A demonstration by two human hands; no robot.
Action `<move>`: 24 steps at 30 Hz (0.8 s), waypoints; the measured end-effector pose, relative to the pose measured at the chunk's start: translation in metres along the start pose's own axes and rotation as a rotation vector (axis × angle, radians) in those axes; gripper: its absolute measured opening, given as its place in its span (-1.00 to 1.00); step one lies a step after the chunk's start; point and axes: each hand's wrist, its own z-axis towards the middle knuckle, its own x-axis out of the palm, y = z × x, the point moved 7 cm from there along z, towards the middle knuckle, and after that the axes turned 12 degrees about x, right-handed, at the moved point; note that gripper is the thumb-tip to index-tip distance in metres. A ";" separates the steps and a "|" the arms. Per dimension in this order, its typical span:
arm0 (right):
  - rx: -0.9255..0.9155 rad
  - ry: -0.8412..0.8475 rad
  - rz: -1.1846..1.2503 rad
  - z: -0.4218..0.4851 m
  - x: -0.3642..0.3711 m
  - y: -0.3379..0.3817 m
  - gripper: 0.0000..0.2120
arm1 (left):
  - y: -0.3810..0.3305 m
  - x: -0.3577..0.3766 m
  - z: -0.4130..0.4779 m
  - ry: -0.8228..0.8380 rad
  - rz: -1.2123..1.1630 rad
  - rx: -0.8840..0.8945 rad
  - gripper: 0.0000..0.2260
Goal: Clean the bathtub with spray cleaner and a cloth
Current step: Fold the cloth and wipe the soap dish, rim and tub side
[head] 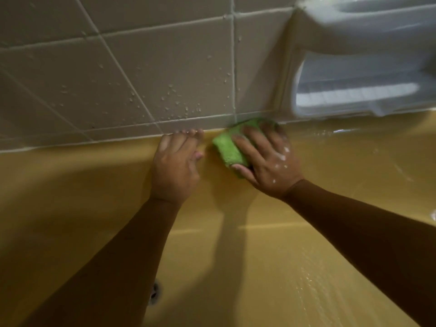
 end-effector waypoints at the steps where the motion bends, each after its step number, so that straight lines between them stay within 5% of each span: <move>1: 0.062 -0.002 -0.004 -0.004 -0.006 -0.014 -0.44 | 0.000 0.000 -0.001 -0.009 0.001 -0.021 -0.62; 8: 0.424 0.001 -0.050 -0.009 -0.007 -0.013 -0.44 | 0.015 -0.006 -0.009 0.002 -0.005 -0.031 -0.63; 24: 0.195 0.033 -0.035 0.024 0.047 0.107 -0.43 | 0.086 -0.039 -0.062 0.173 0.208 0.135 -0.35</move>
